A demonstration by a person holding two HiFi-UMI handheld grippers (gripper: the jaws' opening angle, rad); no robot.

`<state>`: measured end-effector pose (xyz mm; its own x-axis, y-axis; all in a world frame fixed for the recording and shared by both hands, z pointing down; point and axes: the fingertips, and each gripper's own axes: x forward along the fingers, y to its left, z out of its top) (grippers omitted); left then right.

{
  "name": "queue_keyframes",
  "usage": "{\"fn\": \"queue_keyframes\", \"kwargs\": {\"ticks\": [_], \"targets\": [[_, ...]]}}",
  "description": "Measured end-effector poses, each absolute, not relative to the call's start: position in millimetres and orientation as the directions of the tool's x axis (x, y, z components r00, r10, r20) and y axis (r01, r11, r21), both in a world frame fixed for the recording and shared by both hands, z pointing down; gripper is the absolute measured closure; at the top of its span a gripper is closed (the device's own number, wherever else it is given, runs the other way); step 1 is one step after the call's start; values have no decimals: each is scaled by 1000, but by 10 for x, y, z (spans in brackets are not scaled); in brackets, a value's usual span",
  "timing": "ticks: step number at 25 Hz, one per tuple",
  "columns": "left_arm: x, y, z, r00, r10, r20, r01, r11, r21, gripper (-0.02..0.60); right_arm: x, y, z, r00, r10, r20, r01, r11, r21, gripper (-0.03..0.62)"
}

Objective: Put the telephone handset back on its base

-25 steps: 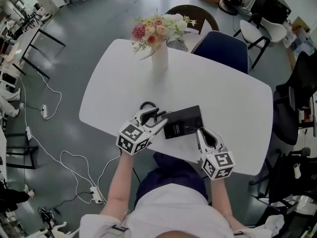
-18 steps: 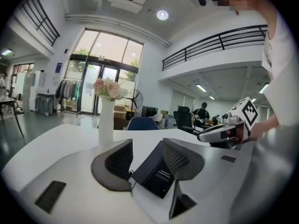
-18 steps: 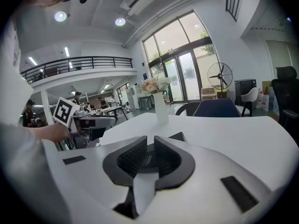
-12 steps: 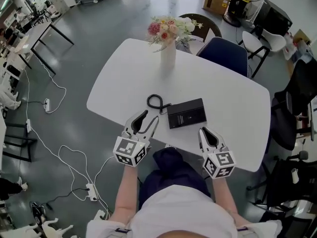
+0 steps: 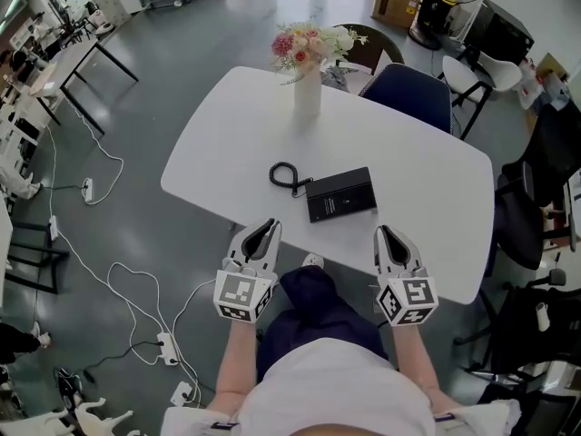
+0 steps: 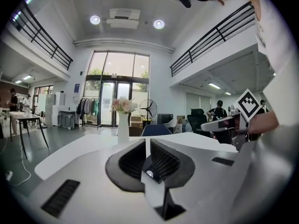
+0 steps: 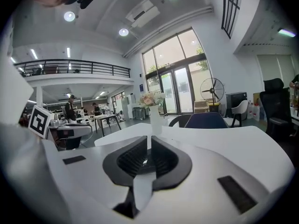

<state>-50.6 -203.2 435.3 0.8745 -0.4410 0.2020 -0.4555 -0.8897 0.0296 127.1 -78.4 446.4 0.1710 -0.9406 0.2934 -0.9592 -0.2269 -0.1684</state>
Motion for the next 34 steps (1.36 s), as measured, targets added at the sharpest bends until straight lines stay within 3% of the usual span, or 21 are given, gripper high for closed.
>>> {"fn": "queue_keyframes", "kwargs": {"ticks": [4,34], "targets": [[-531,-1869,4384,885,-419,203,-440,-895,70,566,1287,-654,4424,211,-937,277,-950,-264,-169,551],[-314,-1719,4400,910,-368,191,-391,-915,99,566,1214,-571,4464,200,-934,297,-961,-246,-126,562]]}}
